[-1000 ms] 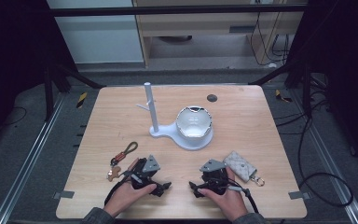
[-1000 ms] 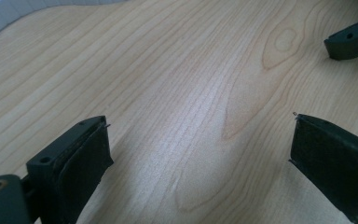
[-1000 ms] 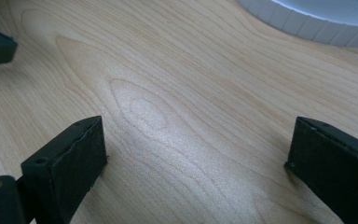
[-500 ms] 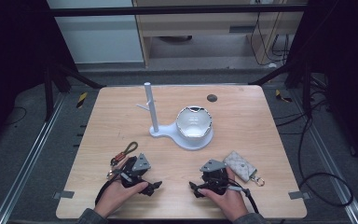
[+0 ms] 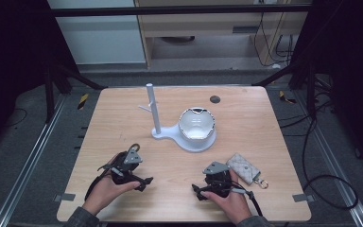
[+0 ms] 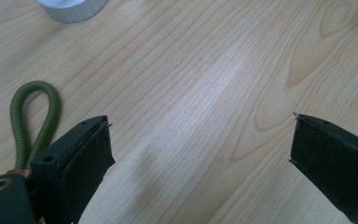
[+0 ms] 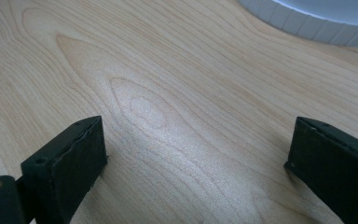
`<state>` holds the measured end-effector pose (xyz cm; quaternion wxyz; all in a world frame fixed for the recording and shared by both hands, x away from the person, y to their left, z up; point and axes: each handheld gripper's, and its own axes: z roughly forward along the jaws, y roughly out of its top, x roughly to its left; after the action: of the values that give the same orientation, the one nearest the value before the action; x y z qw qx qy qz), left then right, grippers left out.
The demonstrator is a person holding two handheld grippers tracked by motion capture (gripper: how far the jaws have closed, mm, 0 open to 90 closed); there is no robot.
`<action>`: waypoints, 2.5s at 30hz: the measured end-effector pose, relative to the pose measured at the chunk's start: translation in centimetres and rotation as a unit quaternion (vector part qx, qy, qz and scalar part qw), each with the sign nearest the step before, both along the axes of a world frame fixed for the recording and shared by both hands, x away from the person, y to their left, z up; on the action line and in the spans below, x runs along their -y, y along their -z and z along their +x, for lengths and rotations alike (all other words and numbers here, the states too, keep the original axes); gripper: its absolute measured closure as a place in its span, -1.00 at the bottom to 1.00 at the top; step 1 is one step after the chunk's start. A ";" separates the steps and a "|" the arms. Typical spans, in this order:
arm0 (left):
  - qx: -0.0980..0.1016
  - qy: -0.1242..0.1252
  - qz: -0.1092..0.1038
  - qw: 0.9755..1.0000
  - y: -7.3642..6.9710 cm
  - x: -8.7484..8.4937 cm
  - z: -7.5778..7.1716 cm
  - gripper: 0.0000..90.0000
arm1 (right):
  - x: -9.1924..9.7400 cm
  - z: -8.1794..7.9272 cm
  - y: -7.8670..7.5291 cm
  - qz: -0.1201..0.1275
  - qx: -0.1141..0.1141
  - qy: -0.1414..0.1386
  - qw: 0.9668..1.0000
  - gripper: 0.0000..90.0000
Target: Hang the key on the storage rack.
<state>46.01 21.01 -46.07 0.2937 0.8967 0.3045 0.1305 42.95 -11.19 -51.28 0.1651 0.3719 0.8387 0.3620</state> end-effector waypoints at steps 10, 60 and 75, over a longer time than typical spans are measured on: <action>-0.036 -0.031 0.070 0.996 -1.4 -1.2 2.9 -0.80 | 0.0 0.0 0.0 0.001 -0.001 -0.002 1.000 -0.91; -0.149 -0.052 0.179 0.971 -0.5 -4.8 8.8 0.27 | 0.1 0.0 0.0 -0.001 -0.001 -0.006 1.000 -0.91; -0.162 -0.055 0.168 0.971 0.1 -5.2 9.0 0.38 | 0.2 0.0 0.0 0.000 -0.001 -0.006 1.000 -0.91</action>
<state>55.03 26.20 -46.20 0.0777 0.9241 0.3709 0.0488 42.95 -11.34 -51.28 0.1621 0.3672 0.8412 0.3623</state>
